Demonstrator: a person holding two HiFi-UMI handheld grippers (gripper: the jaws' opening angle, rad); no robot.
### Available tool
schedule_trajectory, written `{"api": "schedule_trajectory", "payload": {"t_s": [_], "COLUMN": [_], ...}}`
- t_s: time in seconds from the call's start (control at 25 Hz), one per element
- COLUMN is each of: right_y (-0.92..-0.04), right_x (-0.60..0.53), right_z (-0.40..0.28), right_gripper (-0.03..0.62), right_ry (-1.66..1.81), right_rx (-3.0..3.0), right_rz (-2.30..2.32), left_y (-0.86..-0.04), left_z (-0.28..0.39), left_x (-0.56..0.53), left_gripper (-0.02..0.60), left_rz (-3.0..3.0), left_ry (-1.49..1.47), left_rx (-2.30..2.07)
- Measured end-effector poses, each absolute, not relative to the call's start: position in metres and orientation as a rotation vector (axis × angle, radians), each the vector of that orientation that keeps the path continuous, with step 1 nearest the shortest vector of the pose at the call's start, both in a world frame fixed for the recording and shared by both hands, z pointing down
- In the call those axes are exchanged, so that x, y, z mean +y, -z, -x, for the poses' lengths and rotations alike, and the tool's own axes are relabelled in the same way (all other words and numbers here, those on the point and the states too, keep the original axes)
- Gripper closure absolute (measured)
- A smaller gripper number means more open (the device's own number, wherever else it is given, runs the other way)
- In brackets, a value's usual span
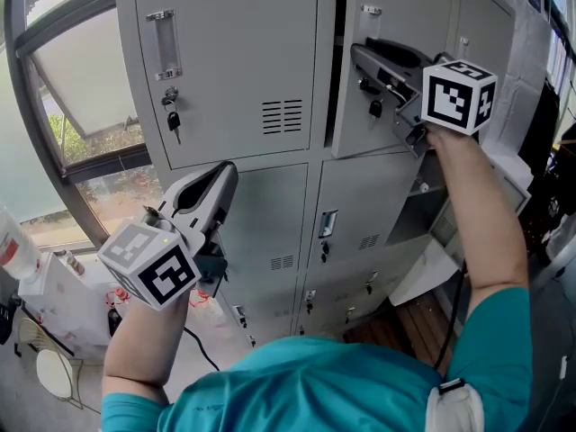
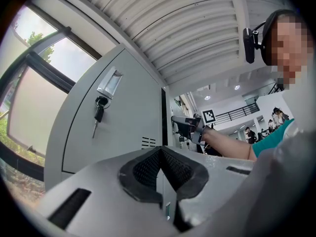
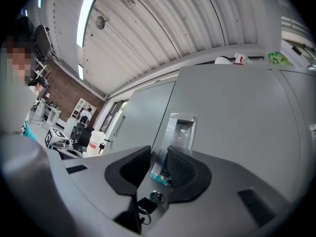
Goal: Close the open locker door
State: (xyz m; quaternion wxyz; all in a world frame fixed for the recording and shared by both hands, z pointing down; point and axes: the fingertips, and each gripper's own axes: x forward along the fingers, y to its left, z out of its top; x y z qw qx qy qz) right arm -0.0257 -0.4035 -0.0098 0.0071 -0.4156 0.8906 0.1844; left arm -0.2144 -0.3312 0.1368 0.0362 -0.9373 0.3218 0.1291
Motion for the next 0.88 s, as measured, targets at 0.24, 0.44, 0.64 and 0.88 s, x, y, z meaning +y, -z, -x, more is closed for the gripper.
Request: {"api": "schedule_trajectory", "payload": {"t_s": [0.24, 0.44, 0.64, 0.88], "right_y": [0.011, 0.011, 0.013, 0.011], "right_x": [-0.436, -0.449, -0.448, -0.436], "right_z": [0.027, 0.027, 0.028, 0.026], "right_gripper": [0.531, 0.539, 0.539, 0.539], "right_ry": [-0.556, -0.539, -0.539, -0.515], "right_rx": [2.754, 2.737, 2.725, 2.692], "right_rz": [1.405, 1.474, 1.492, 1.454], "left_y": [-0.142, -0.146, -0.15, -0.152], "left_z": [0.234, 0.244, 0.243, 0.238], "left_x": [-0.341, -0.346, -0.35, -0.35], "left_gripper": [0.577, 0.578, 0.578, 0.577], "left_rz": [2.883, 2.888, 2.899, 2.914], "left_ry": [-0.411, -0.423, -0.423, -0.416], "left_rx": [1.012, 1.025, 1.016, 1.004]}}
